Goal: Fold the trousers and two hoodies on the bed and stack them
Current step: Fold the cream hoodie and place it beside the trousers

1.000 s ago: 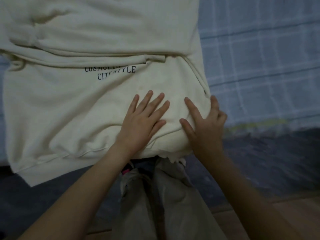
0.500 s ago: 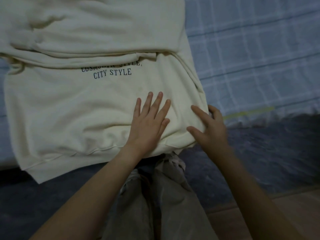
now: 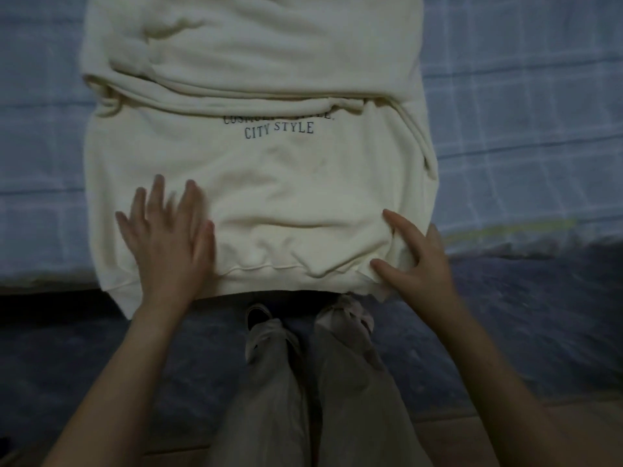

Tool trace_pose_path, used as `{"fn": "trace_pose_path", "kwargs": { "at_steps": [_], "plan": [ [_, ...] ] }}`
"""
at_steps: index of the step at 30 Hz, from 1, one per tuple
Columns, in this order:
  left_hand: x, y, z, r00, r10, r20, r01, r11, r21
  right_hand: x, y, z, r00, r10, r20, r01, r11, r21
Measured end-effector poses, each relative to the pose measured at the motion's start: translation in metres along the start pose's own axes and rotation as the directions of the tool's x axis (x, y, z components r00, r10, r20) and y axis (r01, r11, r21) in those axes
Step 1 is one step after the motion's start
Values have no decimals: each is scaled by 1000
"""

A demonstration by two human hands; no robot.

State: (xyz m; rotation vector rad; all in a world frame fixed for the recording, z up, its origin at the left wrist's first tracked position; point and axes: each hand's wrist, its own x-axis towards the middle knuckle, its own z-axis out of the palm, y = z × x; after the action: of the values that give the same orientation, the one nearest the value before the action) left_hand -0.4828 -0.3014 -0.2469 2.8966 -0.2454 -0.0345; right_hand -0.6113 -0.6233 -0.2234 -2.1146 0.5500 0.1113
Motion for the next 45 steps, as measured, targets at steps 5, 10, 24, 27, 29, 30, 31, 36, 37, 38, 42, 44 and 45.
{"fn": "trace_pose_path", "kwargs": {
  "at_steps": [5,10,24,27,29,30,31,36,37,38,42,44,45],
  "plan": [
    [-6,-42,-7,946,-325,10,323,934,-152,-4,2,12,999,40,-33,-41,998,-49],
    [-34,-62,-3,915,-402,-24,370,863,-344,-7,2,20,996,82,-37,-85,992,-94],
    [-88,-87,-22,898,-386,213,405,535,-741,-64,-2,23,978,196,-78,-178,965,192],
    [-87,-93,-40,897,-382,221,423,602,-677,-74,-11,15,962,250,-113,-206,930,303],
    [-85,-96,-51,910,-356,213,411,703,-581,-75,-20,10,958,257,-129,-205,926,318],
    [-84,-95,-55,910,-354,217,413,715,-564,-75,-24,8,957,257,-134,-204,925,321],
    [-82,-93,-61,902,-368,223,427,697,-576,-76,-28,6,956,260,-135,-204,922,330],
    [-69,-73,-92,868,-438,234,454,507,-733,-76,-50,-3,955,256,-152,-186,911,369],
    [-64,-71,-101,874,-426,233,442,498,-746,-74,-58,-6,955,247,-164,-172,913,370],
    [-59,-69,-111,884,-410,223,422,498,-757,-72,-66,-10,955,235,-180,-157,917,367],
    [-29,-71,-149,917,-354,181,347,490,-800,-53,-102,-30,948,192,-254,-84,921,381],
    [-7,-73,-163,919,-349,185,344,473,-811,-38,-119,-43,942,171,-290,-43,916,400],
    [5,-73,-169,918,-351,183,342,472,-812,-28,-126,-50,937,163,-310,-26,915,402]
  ]
}}
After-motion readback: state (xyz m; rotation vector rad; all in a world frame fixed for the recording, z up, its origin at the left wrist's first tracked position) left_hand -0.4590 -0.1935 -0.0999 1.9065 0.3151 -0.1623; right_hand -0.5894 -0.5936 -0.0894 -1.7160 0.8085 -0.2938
